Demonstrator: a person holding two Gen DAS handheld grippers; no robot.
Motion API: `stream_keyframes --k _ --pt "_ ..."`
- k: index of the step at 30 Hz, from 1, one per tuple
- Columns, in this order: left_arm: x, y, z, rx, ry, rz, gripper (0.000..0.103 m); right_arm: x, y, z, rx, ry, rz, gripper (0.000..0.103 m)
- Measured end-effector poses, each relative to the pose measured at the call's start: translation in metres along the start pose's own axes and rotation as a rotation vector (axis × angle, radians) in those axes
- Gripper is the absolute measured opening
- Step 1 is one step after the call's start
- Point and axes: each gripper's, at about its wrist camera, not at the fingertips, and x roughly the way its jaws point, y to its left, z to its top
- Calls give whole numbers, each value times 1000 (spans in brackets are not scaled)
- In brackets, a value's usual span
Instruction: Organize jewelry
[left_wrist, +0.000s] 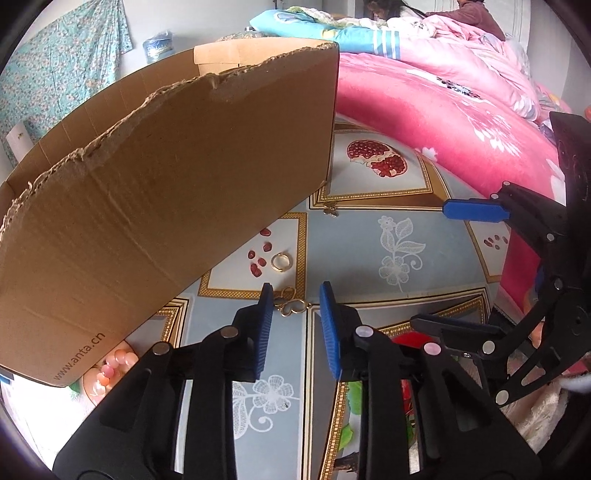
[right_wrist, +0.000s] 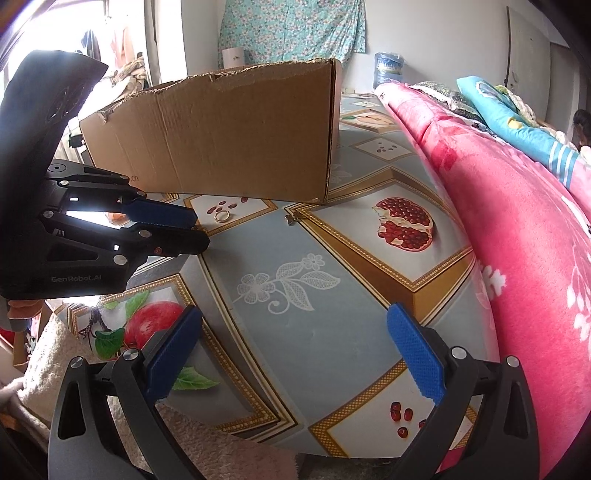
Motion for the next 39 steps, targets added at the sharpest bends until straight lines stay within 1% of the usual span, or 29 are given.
stream_keyframes --k 1,5,7,9,19,20,21,28,30,31,34,36,38,39 --pt "0 -1 0 2 -4 1 19 0 0 0 0 0 0 97" --pt "0 -4 -1 -8 -19 18 18 1 0 0 0 3 0 97" --pt "-2 -6 -3 -6 -31 24 15 1 0 0 0 4 -1 97" --pt "-2 -9 -4 2 -36 36 15 1 0 1 1 6 -1 97" --pt "-6 -2 -10 -51 -66 14 15 4 1 6 0 29 -6 97" --pt "-7 0 -11 -61 -67 11 14 4 1 7 0 31 -6 97" --pt "-7 2 -12 -70 -63 8 0 5 1 7 -1 34 -7 97" --pt "-18 19 -25 -165 -91 -19 0 4 2 12 -29 70 -11 97" --pt "-23 22 -29 -182 -101 -27 0 2 3 16 -39 67 -21 93" --pt "-25 24 -30 -188 -105 -28 0 1 5 17 -39 61 -18 88" --pt "-31 28 -37 -204 -129 -24 0 -1 9 27 -28 44 27 75" --pt "-34 30 -41 -213 -137 -14 0 1 16 34 -27 50 52 67" --pt "-38 32 -44 -221 -144 -4 0 5 25 40 -22 60 89 57" --pt "-39 33 -46 -224 -149 0 0 8 30 43 -19 66 112 55"
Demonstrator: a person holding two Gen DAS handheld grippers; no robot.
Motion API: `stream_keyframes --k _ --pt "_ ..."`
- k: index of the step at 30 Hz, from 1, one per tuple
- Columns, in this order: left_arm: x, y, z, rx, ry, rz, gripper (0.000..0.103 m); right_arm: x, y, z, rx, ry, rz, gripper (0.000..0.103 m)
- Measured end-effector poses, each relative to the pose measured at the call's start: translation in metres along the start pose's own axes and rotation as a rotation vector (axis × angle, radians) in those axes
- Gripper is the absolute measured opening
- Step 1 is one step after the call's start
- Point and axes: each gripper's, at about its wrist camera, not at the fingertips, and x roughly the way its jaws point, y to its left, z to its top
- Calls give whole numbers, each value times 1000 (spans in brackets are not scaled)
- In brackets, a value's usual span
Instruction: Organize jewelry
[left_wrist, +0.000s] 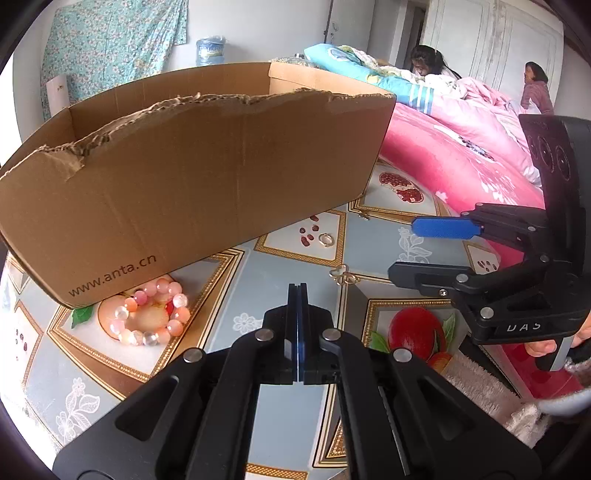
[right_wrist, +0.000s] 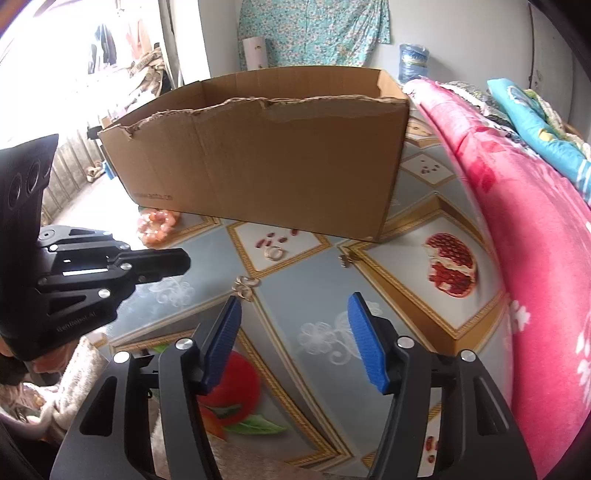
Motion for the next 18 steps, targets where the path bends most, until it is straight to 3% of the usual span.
stream_keyframes --k 6,14,18 --pt "-7 8 -7 -30 -14 2 0 23 25 7 11 75 28 37" --pt "-8 14 -13 -39 -19 -25 1 26 27 13 32 94 55 36" --pt "-6 7 -11 -25 -23 -62 14 14 10 11 84 67 6 35"
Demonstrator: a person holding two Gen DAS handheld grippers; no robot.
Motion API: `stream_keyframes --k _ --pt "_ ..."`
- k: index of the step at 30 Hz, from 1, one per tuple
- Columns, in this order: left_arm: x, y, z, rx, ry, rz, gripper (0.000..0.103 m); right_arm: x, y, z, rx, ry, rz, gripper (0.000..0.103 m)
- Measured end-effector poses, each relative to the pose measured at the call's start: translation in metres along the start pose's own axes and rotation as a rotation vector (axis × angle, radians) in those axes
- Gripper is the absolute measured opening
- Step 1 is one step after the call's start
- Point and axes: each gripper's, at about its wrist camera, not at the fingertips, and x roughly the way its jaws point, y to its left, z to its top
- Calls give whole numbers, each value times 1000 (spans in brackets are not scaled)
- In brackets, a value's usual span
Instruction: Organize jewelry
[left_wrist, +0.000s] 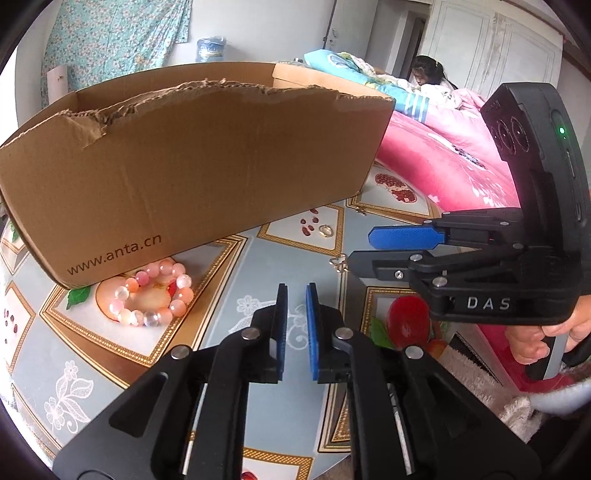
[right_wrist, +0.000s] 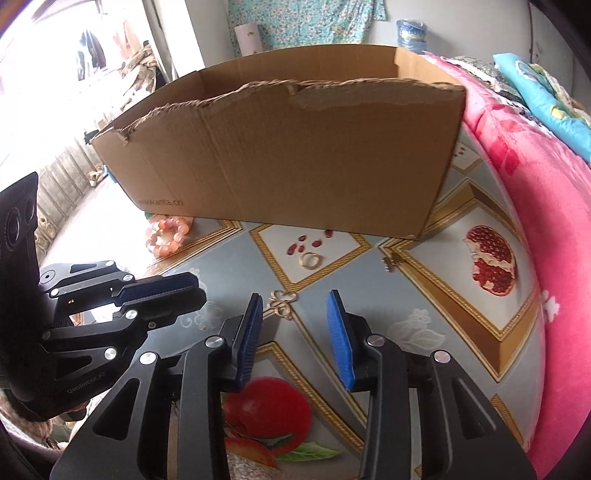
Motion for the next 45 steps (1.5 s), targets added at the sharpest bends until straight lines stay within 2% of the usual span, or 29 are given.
stream_keyframes --k 3,5,6,7,8,11,17,29,37,45 --pt "7 -13 5 34 -3 -12 30 -5 -15 -3 37 -2 -52 36" --pt "14 -22 8 62 3 -8 36 -6 -24 -5 60 9 -79 37" --pt "16 -27 10 77 4 -4 41 -6 -28 -5 71 10 -89 40" --pt "18 -30 10 88 8 1 46 -7 -31 -6 84 8 -100 51" --pt "20 -33 11 100 14 8 47 -8 -35 -8 97 2 -108 56" --pt "25 -41 10 124 33 30 52 -11 -41 -12 106 -5 -122 57" --pt "30 -46 8 135 53 58 53 -10 -50 -17 116 -14 -115 58" --pt "35 -47 11 174 60 56 52 -11 -54 -22 103 -45 -87 59" --pt "38 -43 17 196 80 58 34 -10 -50 -26 89 -74 -86 63" --pt "46 -45 27 248 110 42 32 -11 -54 -26 90 -91 -54 64"
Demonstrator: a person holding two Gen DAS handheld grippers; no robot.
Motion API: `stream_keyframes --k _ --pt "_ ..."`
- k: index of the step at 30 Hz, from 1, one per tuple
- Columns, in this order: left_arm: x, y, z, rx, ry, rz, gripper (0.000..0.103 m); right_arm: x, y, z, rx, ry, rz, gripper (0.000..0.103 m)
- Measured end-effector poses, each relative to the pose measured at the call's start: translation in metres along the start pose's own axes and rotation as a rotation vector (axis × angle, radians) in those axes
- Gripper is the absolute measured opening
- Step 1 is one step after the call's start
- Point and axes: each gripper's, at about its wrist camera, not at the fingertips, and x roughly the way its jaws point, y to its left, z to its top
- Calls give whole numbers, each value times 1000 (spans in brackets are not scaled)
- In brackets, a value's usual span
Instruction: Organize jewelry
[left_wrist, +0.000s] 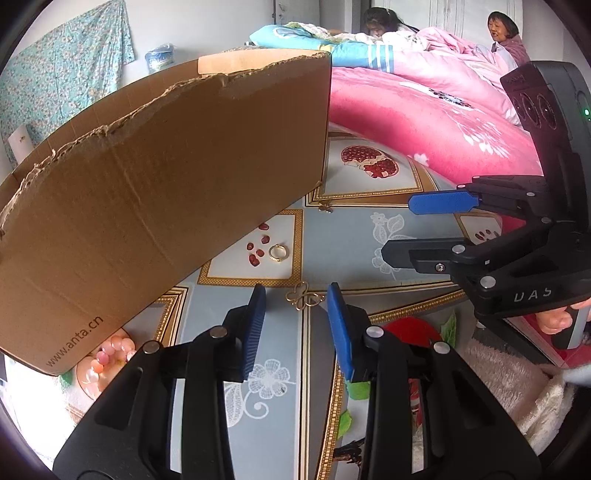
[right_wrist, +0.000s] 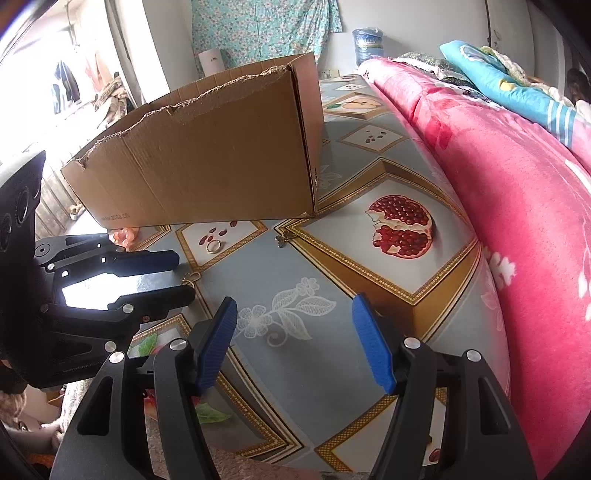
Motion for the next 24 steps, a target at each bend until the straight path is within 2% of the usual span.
stream_keyframes --k 4,11,24 --pt "4 -1 6 1 14 8 23 0 0 0 0 -8 6 64" --pt "8 -4 16 -52 83 53 22 0 -1 -2 1 -21 13 64" --pt "7 -8 16 -116 101 103 19 -1 -3 -4 20 -43 30 64"
